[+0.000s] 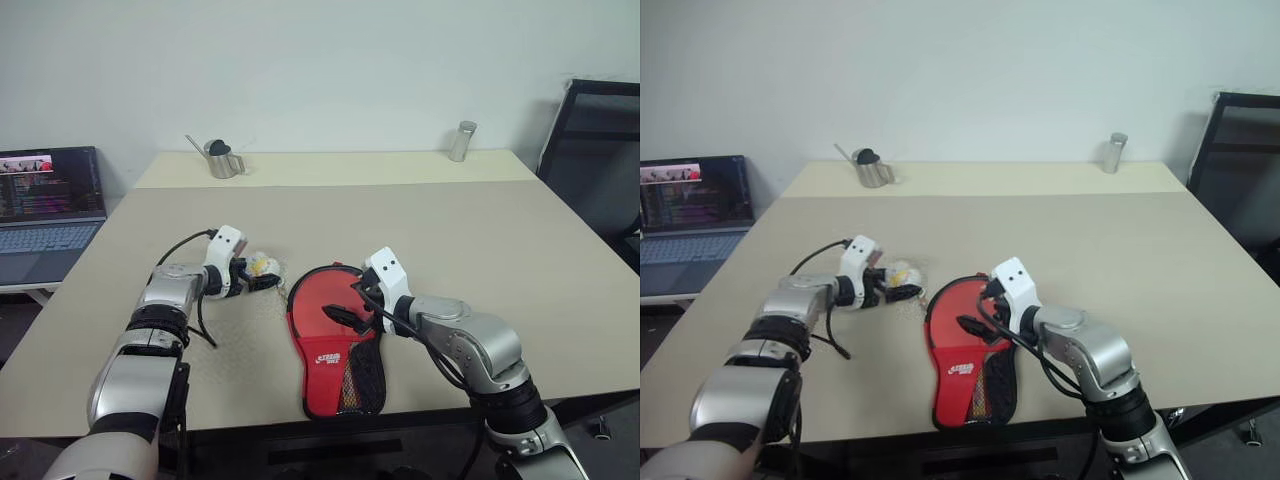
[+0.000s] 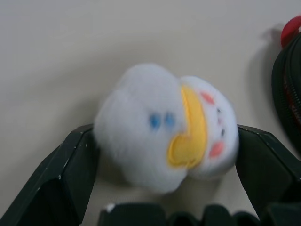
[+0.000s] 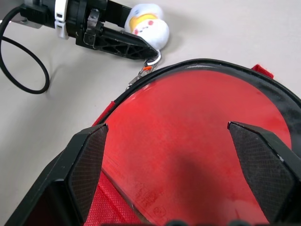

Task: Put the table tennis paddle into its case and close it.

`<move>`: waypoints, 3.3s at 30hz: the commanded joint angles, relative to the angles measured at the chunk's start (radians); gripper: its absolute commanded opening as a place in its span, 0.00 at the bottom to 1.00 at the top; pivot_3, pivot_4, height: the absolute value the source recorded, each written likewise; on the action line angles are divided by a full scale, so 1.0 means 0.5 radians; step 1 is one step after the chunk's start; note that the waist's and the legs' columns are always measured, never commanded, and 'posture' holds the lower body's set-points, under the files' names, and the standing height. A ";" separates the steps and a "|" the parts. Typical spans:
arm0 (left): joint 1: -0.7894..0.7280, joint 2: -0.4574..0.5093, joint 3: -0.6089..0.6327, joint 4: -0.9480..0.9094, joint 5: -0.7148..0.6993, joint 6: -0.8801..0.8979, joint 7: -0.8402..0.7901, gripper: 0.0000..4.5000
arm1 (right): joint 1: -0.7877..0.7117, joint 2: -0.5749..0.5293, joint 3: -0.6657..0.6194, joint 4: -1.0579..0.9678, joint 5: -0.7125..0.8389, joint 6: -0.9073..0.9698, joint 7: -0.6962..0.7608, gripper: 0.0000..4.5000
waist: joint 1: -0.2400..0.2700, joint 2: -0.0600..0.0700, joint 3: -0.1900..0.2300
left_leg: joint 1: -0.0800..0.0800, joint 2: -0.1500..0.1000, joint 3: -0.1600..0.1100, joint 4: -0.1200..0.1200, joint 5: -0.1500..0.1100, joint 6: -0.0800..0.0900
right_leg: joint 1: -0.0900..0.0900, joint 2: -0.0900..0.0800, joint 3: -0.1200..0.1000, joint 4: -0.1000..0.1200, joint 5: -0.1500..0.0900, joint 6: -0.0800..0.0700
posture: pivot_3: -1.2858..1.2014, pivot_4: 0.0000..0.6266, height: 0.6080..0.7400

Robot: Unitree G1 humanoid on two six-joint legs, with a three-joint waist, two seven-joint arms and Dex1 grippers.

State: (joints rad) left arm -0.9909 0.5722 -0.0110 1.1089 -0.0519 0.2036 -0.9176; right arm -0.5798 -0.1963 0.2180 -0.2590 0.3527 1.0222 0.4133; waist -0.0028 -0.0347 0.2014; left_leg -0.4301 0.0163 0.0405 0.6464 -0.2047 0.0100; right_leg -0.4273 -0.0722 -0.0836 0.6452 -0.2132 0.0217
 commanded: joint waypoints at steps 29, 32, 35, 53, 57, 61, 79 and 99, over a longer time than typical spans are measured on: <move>0.010 -0.013 -0.024 -0.135 0.061 -0.120 -0.231 0.01 | -0.103 0.036 0.433 0.765 -0.555 -0.773 0.343 1.00 | 0.002 -0.002 -0.001 | -0.001 0.000 -0.009 0.004 0.001 -0.002 | 0.005 0.000 -0.011 0.002 0.001 -0.003 | 0.52 0.24 1.00; -0.075 -0.039 -0.041 -0.104 0.087 -0.225 -0.209 0.01 | -0.058 0.000 0.460 0.760 -0.641 -0.791 0.310 1.00 | 0.003 -0.002 -0.001 | -0.001 0.000 -0.011 0.004 0.001 -0.002 | 0.006 0.000 -0.012 0.002 0.000 -0.001 | 0.52 0.24 1.00; -0.163 -0.084 -0.068 -0.055 0.123 -0.327 -0.178 0.01 | -0.017 0.000 0.450 0.745 -0.659 -0.768 0.279 1.00 | 0.010 -0.003 -0.002 | -0.001 0.000 -0.013 0.006 0.001 -0.002 | 0.008 0.000 -0.015 0.001 0.000 -0.001 | 0.52 0.24 1.00; -0.614 -0.397 -0.266 0.439 0.570 -0.768 0.503 0.01 | 0.080 0.045 0.452 0.711 -0.664 -0.641 0.188 1.00 | 0.009 -0.006 -0.004 | 0.000 -0.002 -0.015 0.008 0.001 -0.002 | 0.011 -0.002 -0.016 0.002 0.000 0.000 | 0.52 0.24 1.00; -0.661 -0.426 -0.269 0.473 0.643 -0.790 0.704 0.01 | 0.111 0.050 0.460 0.699 -0.664 -0.625 0.183 1.00 | 0.008 -0.006 -0.004 | 0.000 -0.002 -0.015 0.008 0.001 -0.002 | 0.011 -0.002 -0.016 0.002 0.000 0.000 | 0.52 0.24 1.00; -0.704 -0.486 -0.272 0.490 0.701 -0.827 0.834 0.01 | 0.143 0.048 0.477 0.662 -0.661 -0.601 0.184 1.00 | 0.010 -0.006 -0.005 | 0.000 -0.002 -0.015 0.008 0.001 -0.002 | 0.012 -0.003 -0.016 0.002 0.000 0.000 | 0.52 0.24 1.00; -0.905 -0.975 -0.648 0.529 1.187 -1.212 1.068 0.01 | 0.346 -0.027 0.561 0.326 -0.654 -0.361 0.168 1.00 | 0.023 -0.006 -0.005 | 0.000 -0.004 -0.015 0.007 0.001 -0.001 | 0.012 -0.004 -0.017 0.000 0.000 0.000 | 0.52 0.24 1.00; -0.775 -1.220 -0.588 0.511 1.052 -1.423 0.427 0.17 | 0.298 0.074 0.540 0.377 -0.675 -0.366 0.143 1.00 | 0.022 0.006 -0.014 | 0.000 -0.003 -0.015 0.008 0.001 -0.001 | 0.012 -0.004 -0.018 0.000 0.000 0.000 | 0.52 0.24 1.00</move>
State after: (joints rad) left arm -1.3638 -0.0225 -0.3309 1.4073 0.5121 -0.4919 -0.6875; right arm -0.4660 -0.1589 0.4396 -0.1492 0.0209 0.7819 0.4776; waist 0.0080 -0.0318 0.1946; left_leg -0.4301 0.0152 0.0326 0.6502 -0.2041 0.0095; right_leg -0.4216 -0.0739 -0.0927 0.6455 -0.2132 0.0217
